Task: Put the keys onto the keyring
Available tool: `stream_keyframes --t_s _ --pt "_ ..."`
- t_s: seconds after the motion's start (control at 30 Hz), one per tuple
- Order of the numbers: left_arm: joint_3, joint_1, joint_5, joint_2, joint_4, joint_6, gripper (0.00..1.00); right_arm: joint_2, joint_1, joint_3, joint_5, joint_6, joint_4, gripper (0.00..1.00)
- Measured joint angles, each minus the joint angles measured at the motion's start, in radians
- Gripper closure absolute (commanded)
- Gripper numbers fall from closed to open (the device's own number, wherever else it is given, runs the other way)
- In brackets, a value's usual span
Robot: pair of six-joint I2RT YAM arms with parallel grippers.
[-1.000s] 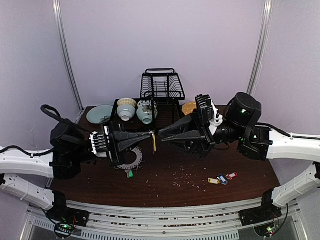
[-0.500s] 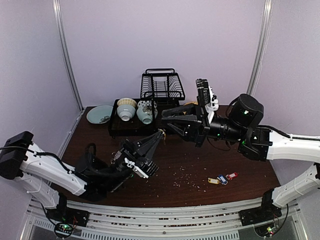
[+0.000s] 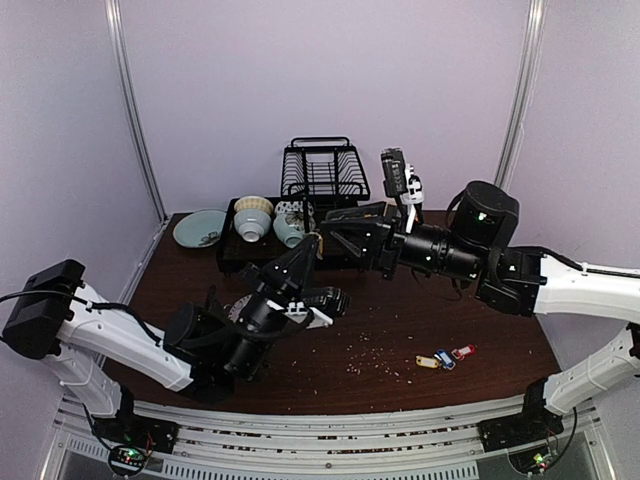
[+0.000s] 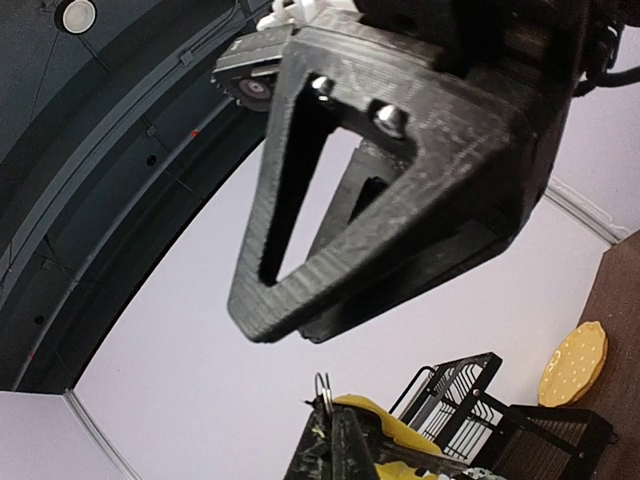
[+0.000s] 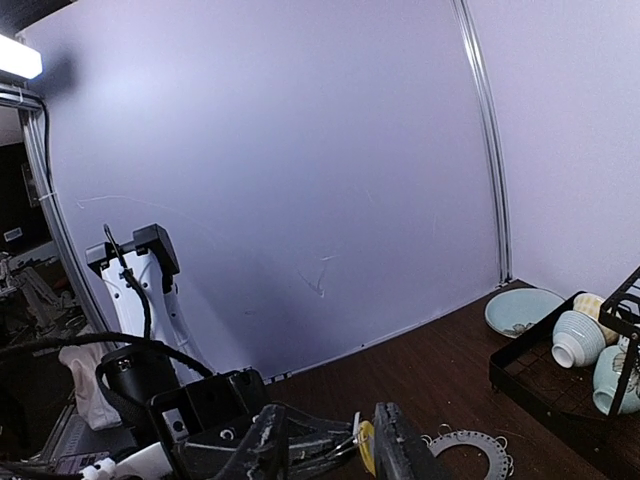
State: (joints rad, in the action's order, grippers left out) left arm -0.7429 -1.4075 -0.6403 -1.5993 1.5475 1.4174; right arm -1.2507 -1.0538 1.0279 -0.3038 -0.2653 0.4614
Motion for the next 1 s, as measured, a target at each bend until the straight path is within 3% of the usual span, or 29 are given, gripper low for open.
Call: stream_keyframes --t_s 0.2,0.33,0.47,0.73,1.0 --pt "-0.003 0.000 -0.024 -0.023 0.000 0.072 1.00 -0.031 0.000 0.055 -0.007 -0.045 -0.064 0.74" --pt "-0.003 0.000 -0.033 -0.031 0.000 0.144 1.00 -0.040 0.000 0.086 0.009 -0.076 -0.126 0.65" --pt "-0.003 0.005 -0.037 -0.034 0.000 0.211 1.00 -0.034 0.005 0.093 0.066 -0.111 -0.191 0.64" --pt "-0.004 0.014 -0.049 -0.035 0.000 0.253 1.00 -0.038 0.013 0.105 0.077 -0.170 -0.278 0.79" --pt "-0.004 0.021 -0.056 -0.039 0.000 0.261 1.00 -0.043 0.013 0.108 0.023 -0.201 -0.280 0.84"
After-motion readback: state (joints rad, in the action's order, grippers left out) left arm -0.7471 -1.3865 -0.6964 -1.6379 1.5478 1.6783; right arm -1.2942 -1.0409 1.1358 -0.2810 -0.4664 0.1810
